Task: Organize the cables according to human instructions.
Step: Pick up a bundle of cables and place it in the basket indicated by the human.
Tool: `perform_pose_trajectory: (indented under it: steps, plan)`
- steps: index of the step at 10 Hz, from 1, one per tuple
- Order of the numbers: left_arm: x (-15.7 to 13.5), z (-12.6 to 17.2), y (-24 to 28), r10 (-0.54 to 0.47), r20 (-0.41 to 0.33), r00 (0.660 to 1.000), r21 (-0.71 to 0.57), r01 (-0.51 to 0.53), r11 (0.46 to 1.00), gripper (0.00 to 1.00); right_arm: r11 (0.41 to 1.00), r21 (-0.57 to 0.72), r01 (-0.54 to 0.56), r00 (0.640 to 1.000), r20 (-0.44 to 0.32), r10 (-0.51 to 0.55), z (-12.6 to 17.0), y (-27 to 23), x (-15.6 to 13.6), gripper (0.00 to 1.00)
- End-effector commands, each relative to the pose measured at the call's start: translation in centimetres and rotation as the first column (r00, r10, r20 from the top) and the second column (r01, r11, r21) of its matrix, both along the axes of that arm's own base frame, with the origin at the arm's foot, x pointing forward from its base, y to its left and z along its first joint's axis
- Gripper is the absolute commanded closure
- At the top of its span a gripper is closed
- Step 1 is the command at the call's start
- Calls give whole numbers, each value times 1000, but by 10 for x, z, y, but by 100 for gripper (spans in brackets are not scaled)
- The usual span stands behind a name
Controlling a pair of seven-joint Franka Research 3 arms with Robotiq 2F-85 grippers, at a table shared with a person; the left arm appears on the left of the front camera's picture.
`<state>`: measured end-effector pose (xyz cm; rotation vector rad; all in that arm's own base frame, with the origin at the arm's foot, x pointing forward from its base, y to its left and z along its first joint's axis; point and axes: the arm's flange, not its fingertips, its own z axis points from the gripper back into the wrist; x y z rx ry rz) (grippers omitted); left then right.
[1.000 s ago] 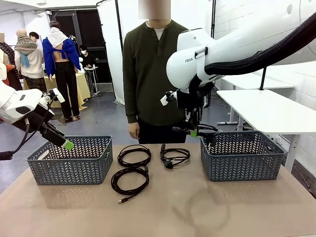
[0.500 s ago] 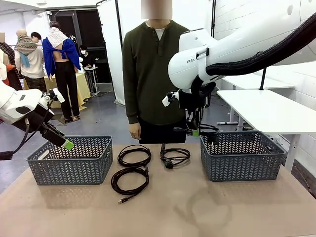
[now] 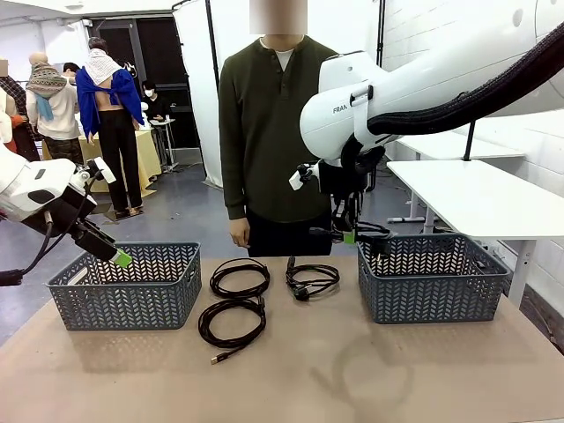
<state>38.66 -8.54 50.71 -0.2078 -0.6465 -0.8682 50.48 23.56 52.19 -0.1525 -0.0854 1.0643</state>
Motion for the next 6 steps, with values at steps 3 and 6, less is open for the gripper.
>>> perform_pose_trajectory:
  steps: [3, 6]
  plan:
    - [2, -1, 1, 3, -1, 1000, -16, -3, 1000, 0, 1000, 1, -31, 1000, 3, 31, 5, -14, 1, 100]
    - [2, -1, 1, 3, -1, 1000, -16, -3, 1000, 0, 992, -39, -118, 993, 4, 118, 25, -57, 6, 100]
